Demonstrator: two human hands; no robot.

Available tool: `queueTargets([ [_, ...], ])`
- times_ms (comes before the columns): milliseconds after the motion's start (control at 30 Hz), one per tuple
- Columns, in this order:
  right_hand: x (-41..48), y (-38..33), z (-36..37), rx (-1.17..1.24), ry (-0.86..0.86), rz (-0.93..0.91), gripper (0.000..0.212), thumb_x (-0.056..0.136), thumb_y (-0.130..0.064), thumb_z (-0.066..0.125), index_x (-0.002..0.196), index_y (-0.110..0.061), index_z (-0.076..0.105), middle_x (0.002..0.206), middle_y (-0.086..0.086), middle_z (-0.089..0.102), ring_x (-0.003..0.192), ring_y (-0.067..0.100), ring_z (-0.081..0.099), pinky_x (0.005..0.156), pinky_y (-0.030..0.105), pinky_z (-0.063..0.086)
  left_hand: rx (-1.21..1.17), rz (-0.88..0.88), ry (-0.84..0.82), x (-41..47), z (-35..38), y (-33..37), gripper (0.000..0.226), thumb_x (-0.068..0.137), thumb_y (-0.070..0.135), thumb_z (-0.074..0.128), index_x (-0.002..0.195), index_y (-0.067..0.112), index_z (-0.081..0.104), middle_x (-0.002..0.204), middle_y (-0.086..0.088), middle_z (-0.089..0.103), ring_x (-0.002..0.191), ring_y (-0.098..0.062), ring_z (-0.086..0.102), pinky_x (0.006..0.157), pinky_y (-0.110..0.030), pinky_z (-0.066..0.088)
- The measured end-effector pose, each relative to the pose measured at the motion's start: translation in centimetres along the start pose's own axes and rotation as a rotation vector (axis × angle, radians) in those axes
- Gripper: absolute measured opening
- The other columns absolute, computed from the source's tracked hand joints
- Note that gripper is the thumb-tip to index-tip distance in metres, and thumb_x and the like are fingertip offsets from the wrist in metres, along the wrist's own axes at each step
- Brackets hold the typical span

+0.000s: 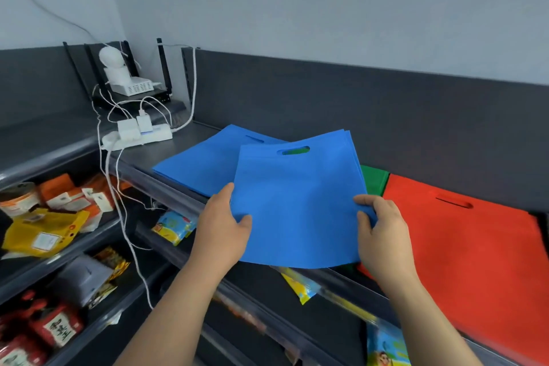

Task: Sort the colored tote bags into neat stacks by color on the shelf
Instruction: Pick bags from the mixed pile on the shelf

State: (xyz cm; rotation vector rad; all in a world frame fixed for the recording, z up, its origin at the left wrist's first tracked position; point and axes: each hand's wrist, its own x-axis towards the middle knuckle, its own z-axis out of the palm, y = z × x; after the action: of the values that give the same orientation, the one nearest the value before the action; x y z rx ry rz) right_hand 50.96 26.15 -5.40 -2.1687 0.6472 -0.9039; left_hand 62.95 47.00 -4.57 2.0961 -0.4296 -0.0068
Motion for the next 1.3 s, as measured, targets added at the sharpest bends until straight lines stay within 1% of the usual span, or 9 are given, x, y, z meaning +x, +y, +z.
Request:
queueTargets([
  [233,1.0,-2.0,3.6,-0.07,0.027,0.018,0.027,0.093,-0.006,0.047,0.117,-0.015,0.059,0.107,-0.005,0.051,0.088,0.01,0.047,0.077,0.024,0.036,-0.015,0.013,-0.041,4.1,-1.8,-3.1,0.055,0.087,0.021,0.059,0.138,0.029,0.039,0.128,0.006,0.053,0.114,-0.021,0.056,0.086,-0.041,0.055],
  [567,5.1,-3.7,7.9,-0.074,0.014,0.0,0.028,0.094,-0.007,0.047,0.118,-0.014,0.058,0.109,-0.004,0.052,0.082,0.006,0.047,0.075,0.022,0.036,-0.006,0.026,-0.018,9.8,-3.0,-4.8,0.06,0.087,0.019,0.061,0.141,0.027,0.037,0.129,0.007,0.053,0.119,-0.016,0.052,0.094,-0.041,0.05],
  [700,6.2,-4.4,9.7,-0.074,-0.005,-0.01,0.028,0.095,-0.008,0.046,0.119,-0.015,0.058,0.11,-0.007,0.051,0.078,-0.004,0.05,0.066,0.013,0.035,0.022,0.031,0.018,11.5,-3.6,-5.4,0.064,0.089,0.016,0.06,0.146,0.023,0.032,0.137,0.007,0.046,0.127,-0.014,0.044,0.1,-0.033,0.043],
  [767,6.7,-4.7,10.8,-0.077,-0.012,0.001,0.028,0.095,-0.009,0.046,0.12,-0.016,0.057,0.11,-0.008,0.051,0.077,-0.012,0.048,0.063,0.012,0.036,0.026,0.034,0.014,12.5,-4.0,-6.1,0.065,0.089,0.016,0.06,0.146,0.022,0.031,0.138,0.007,0.045,0.129,-0.015,0.043,0.103,-0.036,0.042],
  [800,6.8,-4.9,11.4,-0.082,-0.015,0.005,0.028,0.095,-0.009,0.046,0.12,-0.016,0.057,0.111,-0.008,0.051,0.077,-0.012,0.048,0.064,0.013,0.036,0.022,0.031,0.006,12.9,-4.3,-6.6,0.065,0.088,0.016,0.061,0.146,0.022,0.032,0.138,0.006,0.046,0.129,-0.016,0.044,0.104,-0.038,0.042],
  [900,7.1,-5.7,13.1,-0.101,-0.011,0.013,0.028,0.095,-0.009,0.046,0.12,-0.015,0.057,0.11,-0.008,0.05,0.077,-0.002,0.048,0.073,0.019,0.036,0.024,0.033,-0.009,14.6,-5.3,-7.6,0.066,0.089,0.016,0.061,0.147,0.022,0.031,0.141,0.004,0.044,0.13,-0.015,0.042,0.104,-0.039,0.042],
  [1000,7.2,-6.8,15.1,-0.137,0.011,0.023,0.028,0.095,-0.009,0.046,0.12,-0.016,0.057,0.109,-0.009,0.049,0.08,0.002,0.046,0.074,0.021,0.036,0.022,0.06,-0.044,16.9,-6.5,-8.5,0.066,0.09,0.015,0.06,0.147,0.024,0.029,0.142,0.006,0.042,0.131,-0.014,0.04,0.102,-0.036,0.042],
  [1167,6.9,-8.7,18.3,-0.179,0.052,0.086,0.03,0.095,-0.01,0.046,0.122,-0.016,0.056,0.119,-0.002,0.054,0.087,0.007,0.047,0.077,0.021,0.037,0.051,0.134,-0.144,21.3,-8.6,-10.2,0.064,0.09,0.015,0.059,0.146,0.027,0.031,0.139,0.01,0.045,0.119,-0.01,0.048,0.089,-0.03,0.047],
  [1300,6.7,-10.2,20.8,-0.237,0.07,0.126,0.036,0.093,-0.01,0.048,0.129,-0.016,0.051,0.124,-0.001,0.053,0.099,0.014,0.052,0.081,0.021,0.037,0.094,0.178,-0.199,24.5,-9.9,-11.4,0.065,0.089,0.015,0.06,0.146,0.026,0.031,0.139,0.005,0.046,0.122,-0.015,0.048,0.093,-0.037,0.048],
])
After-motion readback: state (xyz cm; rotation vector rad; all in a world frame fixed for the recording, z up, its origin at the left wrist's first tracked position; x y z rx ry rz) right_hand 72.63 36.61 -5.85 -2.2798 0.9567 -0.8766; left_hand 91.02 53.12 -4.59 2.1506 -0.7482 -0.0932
